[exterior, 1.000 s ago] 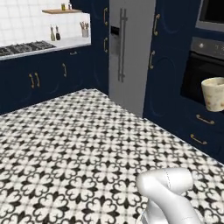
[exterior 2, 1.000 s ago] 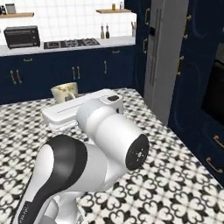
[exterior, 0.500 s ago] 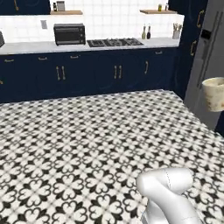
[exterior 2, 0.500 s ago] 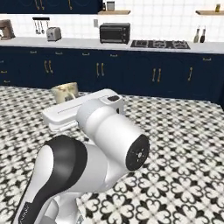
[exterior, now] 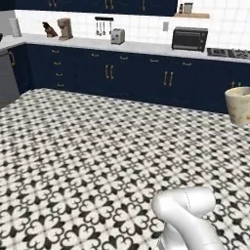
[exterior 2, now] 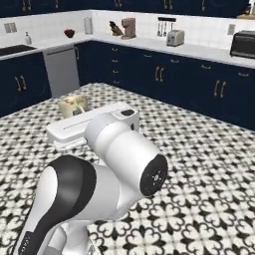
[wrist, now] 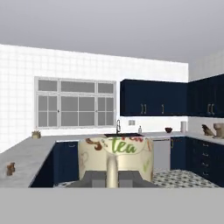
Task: Pick the kettle from the counter and place it on the tray. Then pick the mug from the cabinet and place it on the tray. Then close the cabinet doors.
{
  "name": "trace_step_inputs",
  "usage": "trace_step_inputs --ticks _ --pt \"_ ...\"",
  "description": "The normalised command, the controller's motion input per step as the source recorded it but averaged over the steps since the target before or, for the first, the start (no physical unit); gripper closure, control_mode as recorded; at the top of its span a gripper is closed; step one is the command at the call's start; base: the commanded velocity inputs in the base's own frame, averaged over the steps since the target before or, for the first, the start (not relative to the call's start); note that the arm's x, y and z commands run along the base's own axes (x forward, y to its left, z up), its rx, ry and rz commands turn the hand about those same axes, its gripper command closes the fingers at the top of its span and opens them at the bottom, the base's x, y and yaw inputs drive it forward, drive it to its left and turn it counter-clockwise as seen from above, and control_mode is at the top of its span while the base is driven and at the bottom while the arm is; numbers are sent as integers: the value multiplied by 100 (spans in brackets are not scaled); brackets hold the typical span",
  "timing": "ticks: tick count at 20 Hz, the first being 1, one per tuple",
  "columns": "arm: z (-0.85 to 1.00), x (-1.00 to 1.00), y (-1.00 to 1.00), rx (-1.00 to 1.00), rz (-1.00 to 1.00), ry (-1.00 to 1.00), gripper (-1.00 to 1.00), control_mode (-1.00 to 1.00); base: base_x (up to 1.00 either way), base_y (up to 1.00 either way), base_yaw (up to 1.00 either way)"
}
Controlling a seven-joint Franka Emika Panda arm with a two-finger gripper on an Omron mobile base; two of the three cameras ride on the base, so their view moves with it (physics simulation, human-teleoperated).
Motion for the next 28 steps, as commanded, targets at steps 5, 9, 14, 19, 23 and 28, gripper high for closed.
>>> trace_step_inputs --ticks 5,9,14,19,23,28 --pt "0 0 0 0 0 0 100 100 0 28 78" --pt "0 0 0 0 0 0 100 100 4 22 76" --pt "0 0 0 0 0 0 100 100 4 17 73" --pt "0 0 0 0 0 0 100 100 -5 1 62" --pt "0 0 0 0 0 0 100 100 -45 0 56" --pt "0 0 0 0 0 0 100 100 -44 53 55"
